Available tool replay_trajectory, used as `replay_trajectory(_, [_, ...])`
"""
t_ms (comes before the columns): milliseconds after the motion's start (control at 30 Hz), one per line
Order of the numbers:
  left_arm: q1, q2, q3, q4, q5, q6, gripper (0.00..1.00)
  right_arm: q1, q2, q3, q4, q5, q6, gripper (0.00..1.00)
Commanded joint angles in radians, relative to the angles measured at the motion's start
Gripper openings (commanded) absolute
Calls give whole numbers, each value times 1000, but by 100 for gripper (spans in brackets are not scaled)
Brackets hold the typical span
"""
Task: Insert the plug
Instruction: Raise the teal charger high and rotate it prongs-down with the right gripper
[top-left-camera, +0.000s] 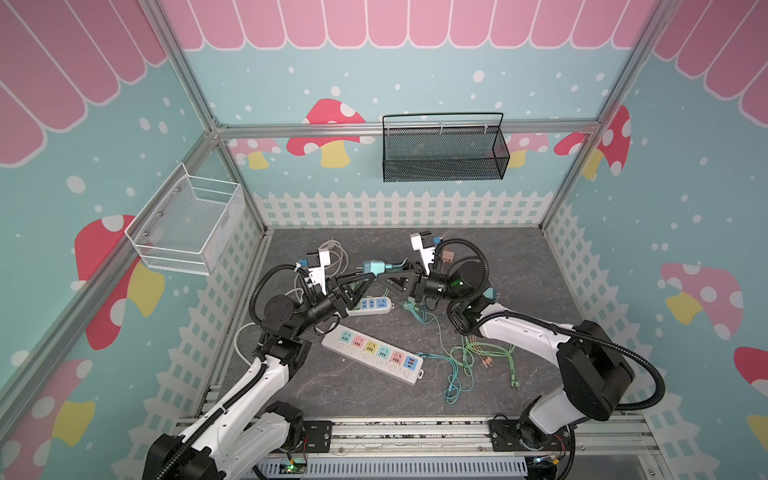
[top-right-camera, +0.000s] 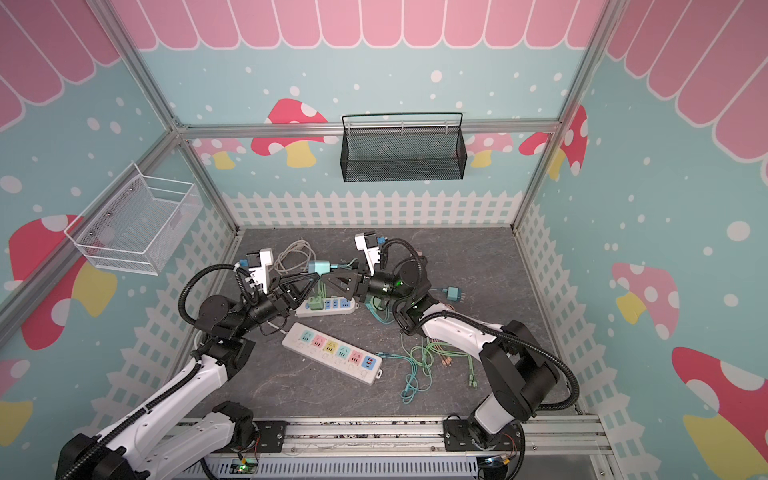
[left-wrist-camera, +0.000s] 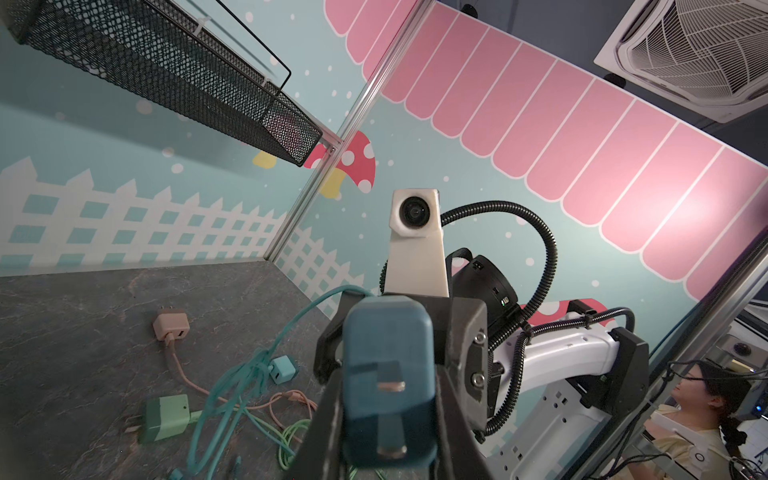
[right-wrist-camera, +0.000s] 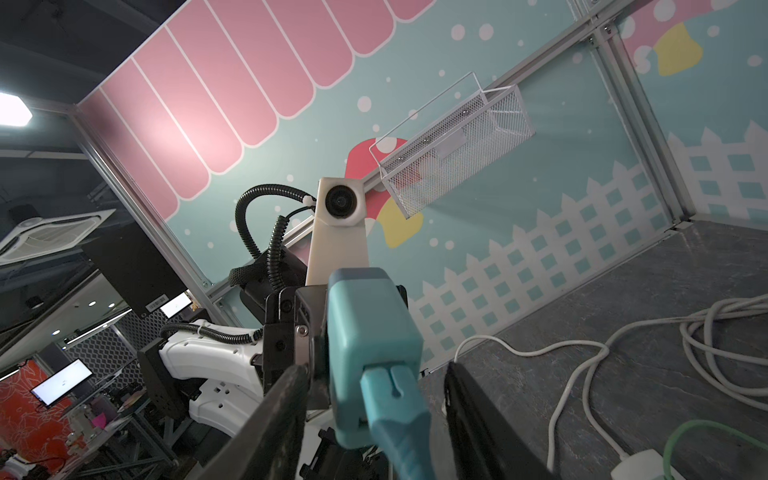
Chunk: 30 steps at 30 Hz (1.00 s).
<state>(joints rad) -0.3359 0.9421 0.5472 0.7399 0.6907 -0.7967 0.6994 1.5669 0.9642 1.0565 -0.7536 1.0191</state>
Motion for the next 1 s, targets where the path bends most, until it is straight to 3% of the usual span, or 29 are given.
replay_trajectory(0, [-13,-11,-8,36,0,16,0,-3,11,32,80,-8,39,52])
replay_trajectory(233, [-22,-7,-9,35,-11,28,0,-2,8,30,96,-12,47,42])
replay_trajectory(533, [-36,4,-8,33,-12,28,8,-1,16,37,134,-38,65,32])
replay_trajectory(700, [-37,-10,-18,26,-31,28,21,-3,13,33,131,-32,64,22])
replay_trajectory(833, [-36,-30,-30,-2,-54,38,34,-6,7,30,118,-25,53,20])
replay_trajectory(967, [-36,-56,-30,-45,-60,61,41,-15,-1,29,73,-22,34,16])
